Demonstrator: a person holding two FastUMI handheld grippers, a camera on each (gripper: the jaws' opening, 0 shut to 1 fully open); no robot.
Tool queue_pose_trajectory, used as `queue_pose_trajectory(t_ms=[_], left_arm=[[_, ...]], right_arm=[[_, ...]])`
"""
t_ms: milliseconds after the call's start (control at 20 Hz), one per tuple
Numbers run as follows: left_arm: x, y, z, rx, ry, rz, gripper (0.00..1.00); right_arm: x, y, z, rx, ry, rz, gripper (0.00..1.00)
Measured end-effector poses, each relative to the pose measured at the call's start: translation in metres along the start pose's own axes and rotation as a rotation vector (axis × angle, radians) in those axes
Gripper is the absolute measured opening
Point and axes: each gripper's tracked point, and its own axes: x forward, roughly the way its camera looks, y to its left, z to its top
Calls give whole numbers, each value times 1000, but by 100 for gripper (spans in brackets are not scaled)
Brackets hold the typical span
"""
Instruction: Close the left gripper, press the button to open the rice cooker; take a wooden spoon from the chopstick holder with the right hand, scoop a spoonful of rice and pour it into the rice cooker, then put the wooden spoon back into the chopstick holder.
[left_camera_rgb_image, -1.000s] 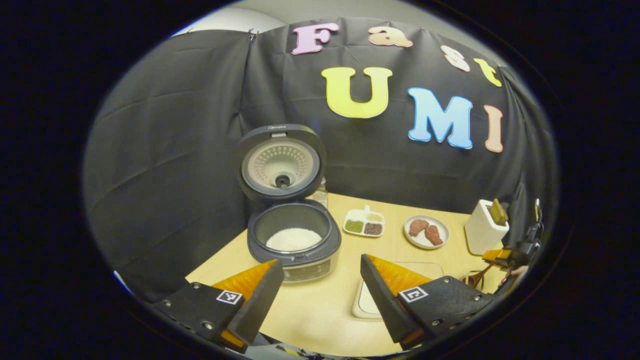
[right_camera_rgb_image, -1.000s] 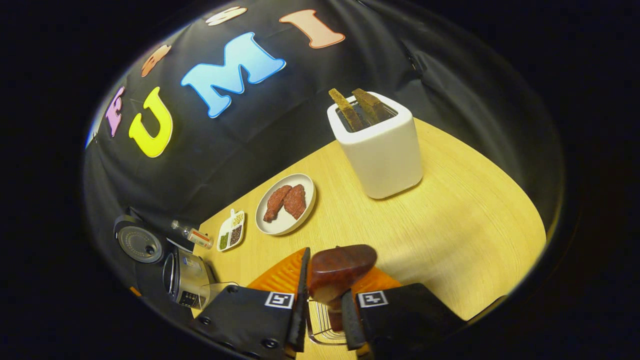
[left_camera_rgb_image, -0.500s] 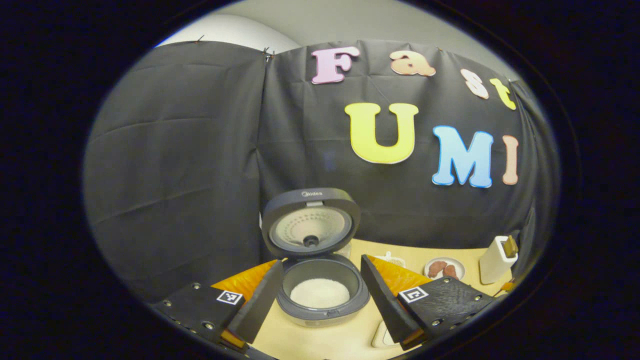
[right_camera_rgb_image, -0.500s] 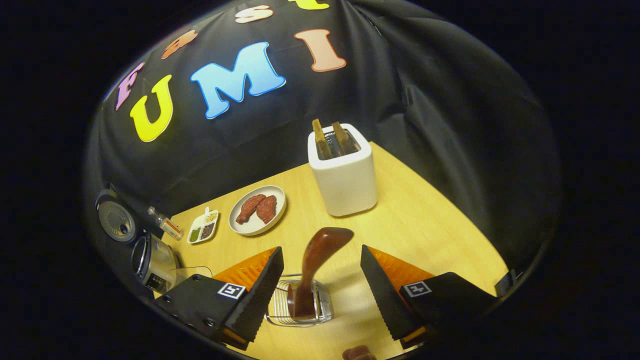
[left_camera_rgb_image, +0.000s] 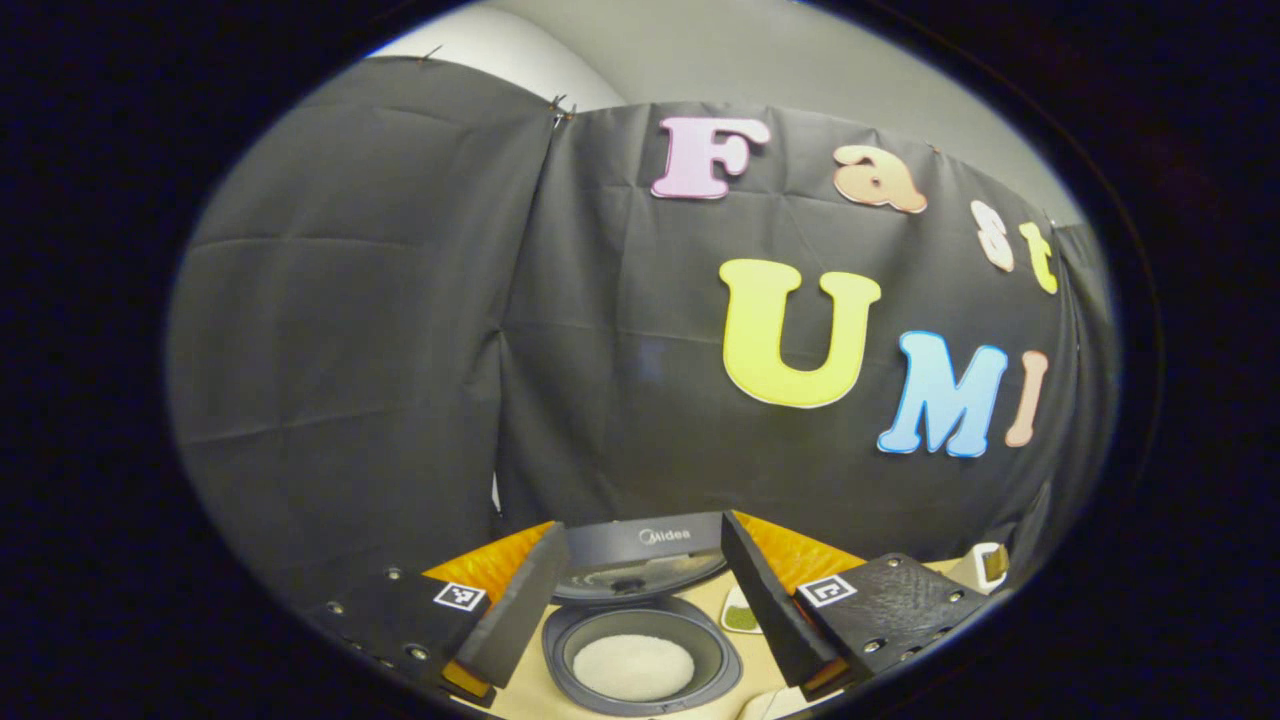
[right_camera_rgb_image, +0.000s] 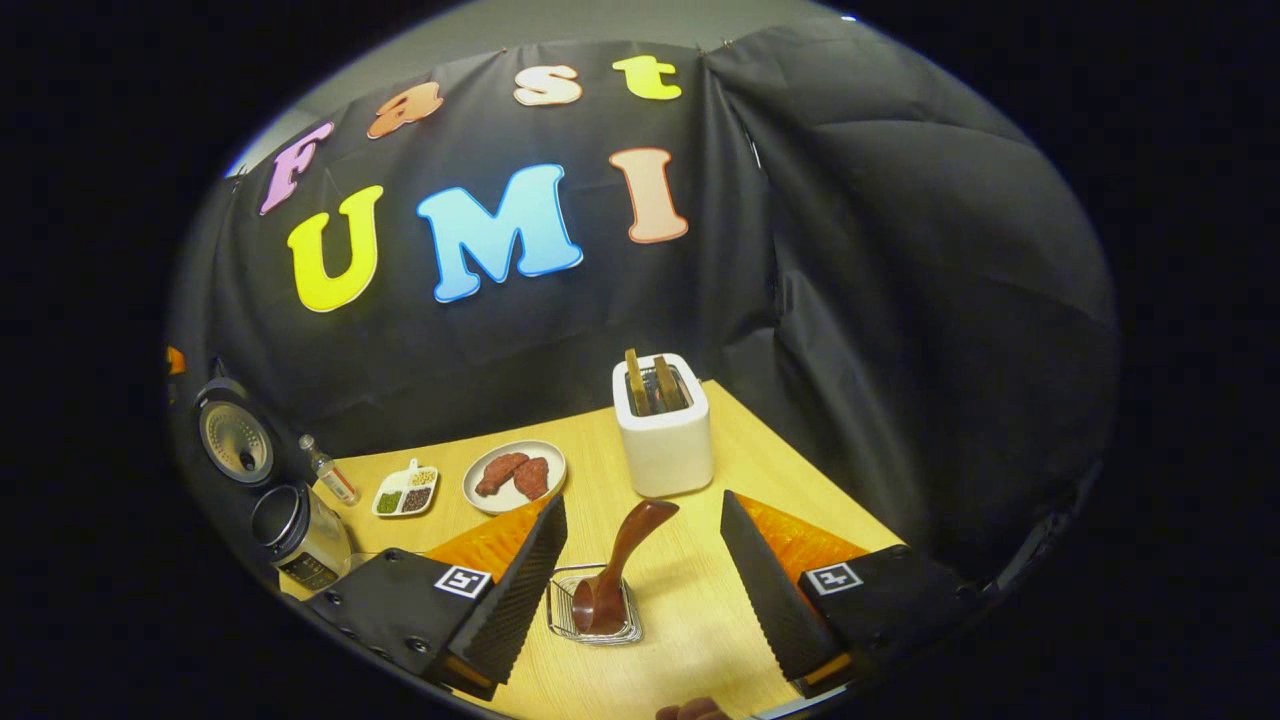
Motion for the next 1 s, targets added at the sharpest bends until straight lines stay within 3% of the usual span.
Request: queue_pose_trajectory(t_ms=[250,450,700,750,900,1000], left_arm=[[61,16,-7,-123,73,-18,97],[91,20,-16,-163,125,-31,97],[108,3,-41,-104,225,-29,97],[110,6,-48,-89,246,0,98],[106,0,-63,20,281,31,100],[95,-11,-70,24,303,-5,100]], right_arm=[[-32,10,18,-60,-58,-21,98],[-51,8,28,-40,-88,-48,98],[-60,1,29,12,-86,-73,98],[-60,0,28,25,-80,-71,98],[-58,-2,25,50,-74,-68,98],[-54,2,19,73,-60,-50,98]])
